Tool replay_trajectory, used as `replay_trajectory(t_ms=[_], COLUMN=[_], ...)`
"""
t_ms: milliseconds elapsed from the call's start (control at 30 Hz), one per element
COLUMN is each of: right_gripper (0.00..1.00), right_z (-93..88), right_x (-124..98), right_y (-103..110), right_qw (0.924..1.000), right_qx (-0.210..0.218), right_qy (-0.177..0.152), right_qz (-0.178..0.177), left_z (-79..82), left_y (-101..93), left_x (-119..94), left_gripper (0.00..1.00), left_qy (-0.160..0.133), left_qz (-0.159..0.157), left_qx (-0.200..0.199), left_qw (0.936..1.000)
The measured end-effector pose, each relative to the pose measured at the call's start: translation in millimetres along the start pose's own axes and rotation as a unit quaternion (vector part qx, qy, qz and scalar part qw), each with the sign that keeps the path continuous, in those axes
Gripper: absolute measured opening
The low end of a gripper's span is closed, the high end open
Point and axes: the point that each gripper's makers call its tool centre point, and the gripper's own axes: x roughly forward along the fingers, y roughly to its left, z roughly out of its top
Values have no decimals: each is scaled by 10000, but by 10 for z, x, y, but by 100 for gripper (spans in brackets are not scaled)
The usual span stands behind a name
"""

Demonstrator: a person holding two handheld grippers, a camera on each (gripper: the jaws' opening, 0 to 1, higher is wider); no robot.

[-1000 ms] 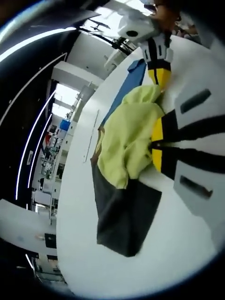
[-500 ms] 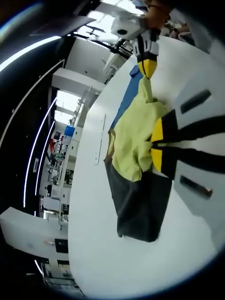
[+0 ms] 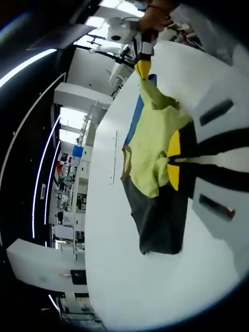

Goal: Fold the garment on the visible template until the final outline fits inside the template.

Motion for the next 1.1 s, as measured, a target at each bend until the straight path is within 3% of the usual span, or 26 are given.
replay_trajectory(t_ms=[233, 467, 667, 767, 900, 1100], right_gripper=[0, 0, 0, 0, 0, 0], right_z=[36, 130, 115, 7, -66, -176], right_x=[-65, 12, 184, 306, 442, 596], right_y=[-170, -453, -729, -847, -958, -1067], right_qw=[9998, 9986, 9973, 9959, 9943, 9917], right_qx=[125, 276, 336, 436, 533, 648], right_qy=[42, 26, 110, 313, 418, 560], right_qz=[-179, -449, -636, -733, -825, -958], left_z=[55, 173, 267, 276, 262, 239], left_y=[123, 233, 330, 360, 414, 461], left_x=[-72, 31, 259, 404, 600, 814], left_gripper=[0, 0, 0, 0, 0, 0], left_qy=[2, -82, -165, -116, -11, 53], left_qz=[21, 42, 88, 116, 186, 241], left_qx=[88, 129, 139, 217, 416, 369], left_qw=[10000, 9999, 9997, 9996, 9990, 9990])
